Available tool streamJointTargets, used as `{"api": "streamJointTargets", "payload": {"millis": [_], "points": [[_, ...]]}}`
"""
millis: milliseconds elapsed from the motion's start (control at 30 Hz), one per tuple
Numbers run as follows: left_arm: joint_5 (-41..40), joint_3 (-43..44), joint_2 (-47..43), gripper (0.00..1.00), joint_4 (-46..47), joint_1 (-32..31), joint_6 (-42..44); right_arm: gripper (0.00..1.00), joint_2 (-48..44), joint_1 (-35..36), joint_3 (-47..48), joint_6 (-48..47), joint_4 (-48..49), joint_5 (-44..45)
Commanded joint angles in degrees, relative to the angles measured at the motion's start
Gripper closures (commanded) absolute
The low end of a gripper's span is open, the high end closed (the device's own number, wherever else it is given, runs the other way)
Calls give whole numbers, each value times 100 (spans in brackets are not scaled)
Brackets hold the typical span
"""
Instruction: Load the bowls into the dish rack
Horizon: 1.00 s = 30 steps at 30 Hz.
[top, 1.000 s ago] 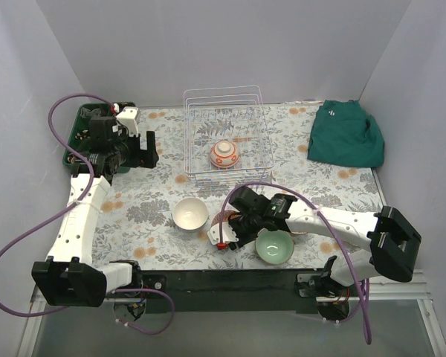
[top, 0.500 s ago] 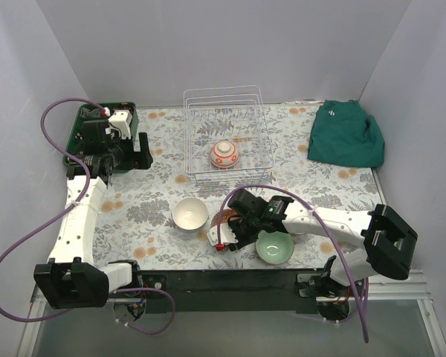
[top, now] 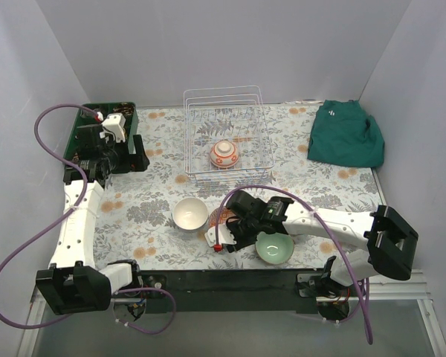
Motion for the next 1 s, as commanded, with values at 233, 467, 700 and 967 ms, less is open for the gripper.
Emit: {"api": "streamJointTargets", "payload": {"millis": [233,467,700,967], "points": [[253,19,-195,9,37,171,-100,60,211,38,-26,227,611,512],[314,-16,-256,8,37,171,-127,60,395,38,185,245,568,522],[393,-112,-362,9,55,171,-171,66,466,55,194,262,567,574],[464,-209,-563,9,37,171,-206,80,589,55,150,201,576,759]]}}
